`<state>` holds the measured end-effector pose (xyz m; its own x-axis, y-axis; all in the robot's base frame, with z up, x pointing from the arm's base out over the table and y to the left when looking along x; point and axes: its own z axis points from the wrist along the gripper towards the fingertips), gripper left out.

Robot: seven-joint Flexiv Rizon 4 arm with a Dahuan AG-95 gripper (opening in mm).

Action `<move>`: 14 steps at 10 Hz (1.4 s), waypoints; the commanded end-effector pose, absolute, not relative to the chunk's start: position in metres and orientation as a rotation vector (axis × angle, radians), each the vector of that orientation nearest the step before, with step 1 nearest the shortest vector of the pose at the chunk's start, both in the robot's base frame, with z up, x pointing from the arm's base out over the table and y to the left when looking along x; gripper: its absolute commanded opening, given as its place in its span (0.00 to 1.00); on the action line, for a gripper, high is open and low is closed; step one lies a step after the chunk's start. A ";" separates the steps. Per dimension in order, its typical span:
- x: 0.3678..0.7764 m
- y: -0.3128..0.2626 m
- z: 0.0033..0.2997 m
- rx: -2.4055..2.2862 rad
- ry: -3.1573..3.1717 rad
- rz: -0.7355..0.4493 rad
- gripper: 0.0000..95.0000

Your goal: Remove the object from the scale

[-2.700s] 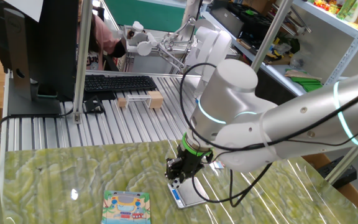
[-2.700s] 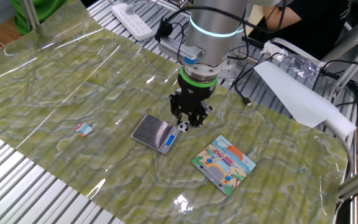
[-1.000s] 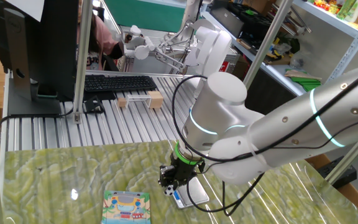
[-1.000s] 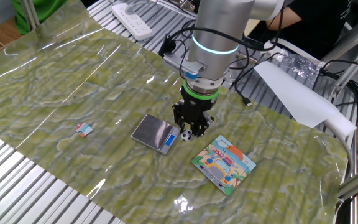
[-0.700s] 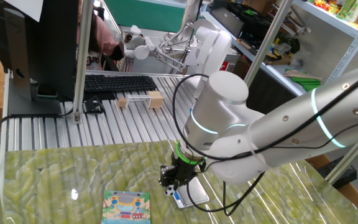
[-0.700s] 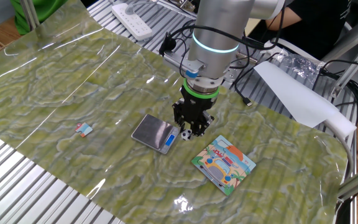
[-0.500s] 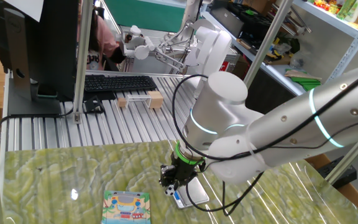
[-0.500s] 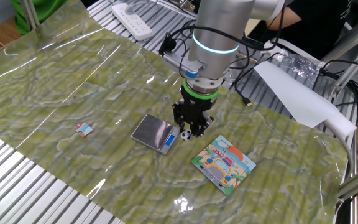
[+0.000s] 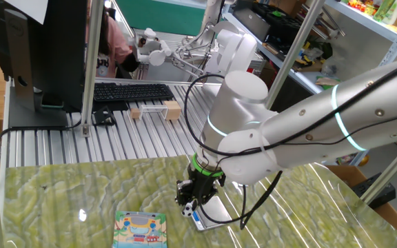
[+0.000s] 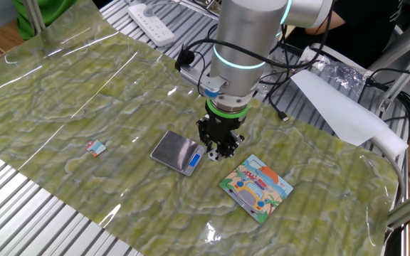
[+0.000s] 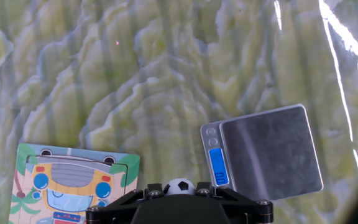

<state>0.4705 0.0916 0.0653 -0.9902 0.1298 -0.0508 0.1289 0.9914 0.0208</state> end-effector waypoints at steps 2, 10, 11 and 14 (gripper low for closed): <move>0.470 0.092 0.067 0.212 3.085 0.023 0.00; 0.470 0.092 0.067 0.272 3.128 -0.014 0.00; 0.470 0.092 0.067 0.255 3.124 -0.020 0.00; 0.470 0.092 0.067 0.167 3.127 -0.030 0.00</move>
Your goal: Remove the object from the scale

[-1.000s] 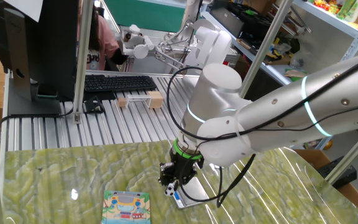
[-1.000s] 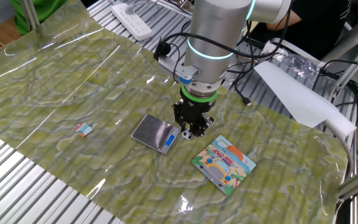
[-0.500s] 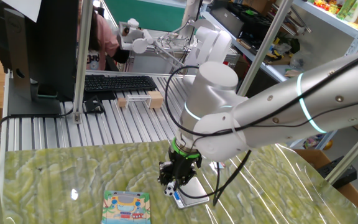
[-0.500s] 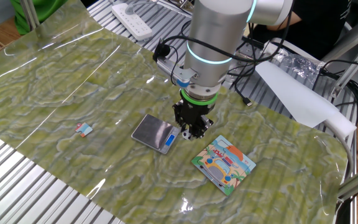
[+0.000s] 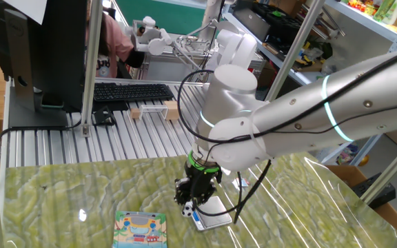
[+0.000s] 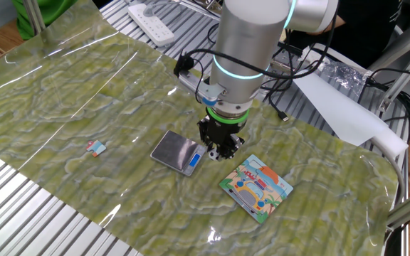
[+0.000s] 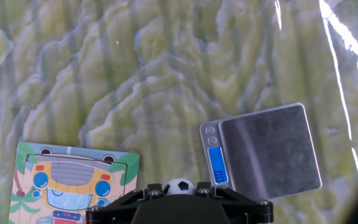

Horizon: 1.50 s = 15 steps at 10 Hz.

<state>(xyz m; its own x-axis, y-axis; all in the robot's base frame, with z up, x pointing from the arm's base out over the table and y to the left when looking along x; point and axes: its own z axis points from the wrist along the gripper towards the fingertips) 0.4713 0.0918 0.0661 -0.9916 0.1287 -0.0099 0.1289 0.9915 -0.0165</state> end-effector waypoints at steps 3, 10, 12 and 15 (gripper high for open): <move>0.470 0.092 0.067 0.095 3.131 -0.029 0.00; 0.470 0.092 0.067 0.085 3.131 -0.016 0.00; 0.470 0.092 0.067 0.088 3.132 -0.013 0.00; 0.470 0.092 0.067 0.087 3.132 -0.012 0.00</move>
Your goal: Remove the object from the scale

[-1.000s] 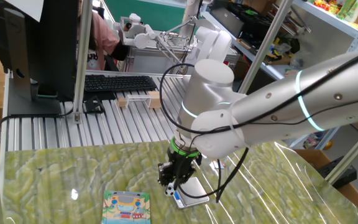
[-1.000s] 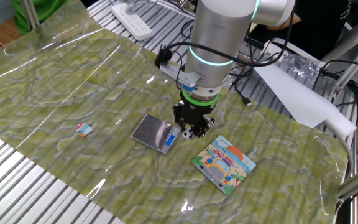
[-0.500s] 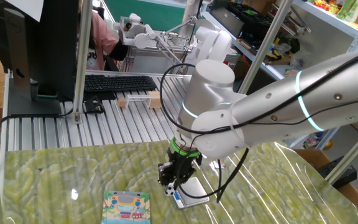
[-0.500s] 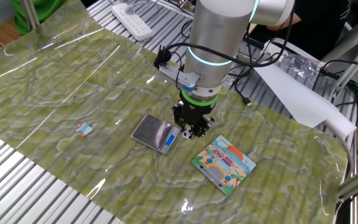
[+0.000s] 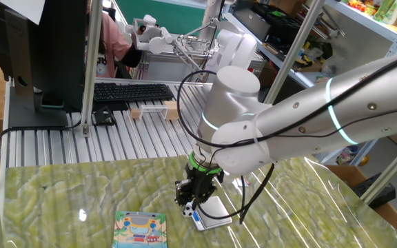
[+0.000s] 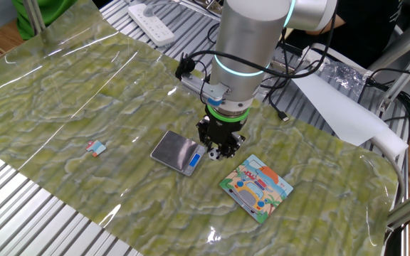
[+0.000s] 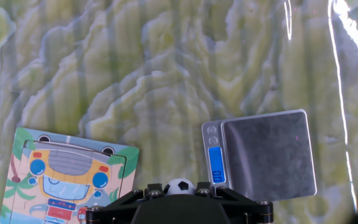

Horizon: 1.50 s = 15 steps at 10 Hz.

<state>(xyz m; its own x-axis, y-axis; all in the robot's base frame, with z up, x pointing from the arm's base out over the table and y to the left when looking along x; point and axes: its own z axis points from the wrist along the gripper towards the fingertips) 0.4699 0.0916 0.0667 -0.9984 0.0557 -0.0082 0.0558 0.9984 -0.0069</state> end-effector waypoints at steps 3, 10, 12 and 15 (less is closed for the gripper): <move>0.472 0.093 0.061 0.078 3.134 -0.014 0.00; 0.477 0.095 0.042 0.078 3.133 -0.016 0.00; 0.479 0.095 0.038 0.078 3.131 -0.016 0.00; 0.480 0.096 0.032 0.078 3.130 -0.017 0.00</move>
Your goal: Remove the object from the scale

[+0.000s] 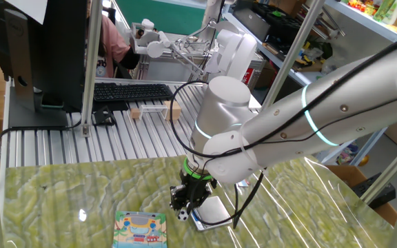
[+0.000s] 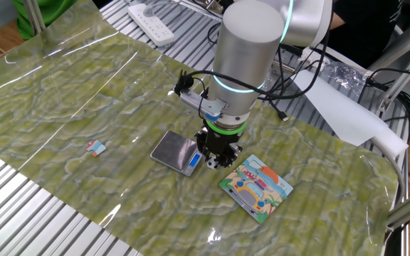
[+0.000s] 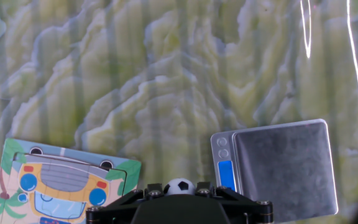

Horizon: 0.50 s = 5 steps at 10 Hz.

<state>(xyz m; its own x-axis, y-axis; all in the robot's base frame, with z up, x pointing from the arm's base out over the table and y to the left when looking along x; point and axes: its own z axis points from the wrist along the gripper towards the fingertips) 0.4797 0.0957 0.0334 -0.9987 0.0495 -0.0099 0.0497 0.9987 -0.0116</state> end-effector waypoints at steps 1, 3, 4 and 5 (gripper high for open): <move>0.480 0.096 0.031 0.079 3.129 -0.017 0.00; 0.482 0.096 0.027 0.082 3.128 -0.017 0.00; 0.482 0.096 0.026 0.084 3.128 -0.017 0.00; 0.482 0.096 0.024 0.085 3.128 -0.017 0.00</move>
<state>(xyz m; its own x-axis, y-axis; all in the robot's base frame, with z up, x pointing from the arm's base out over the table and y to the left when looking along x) 0.4824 0.0959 0.0227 -0.9985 0.0540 -0.0125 0.0541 0.9985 -0.0101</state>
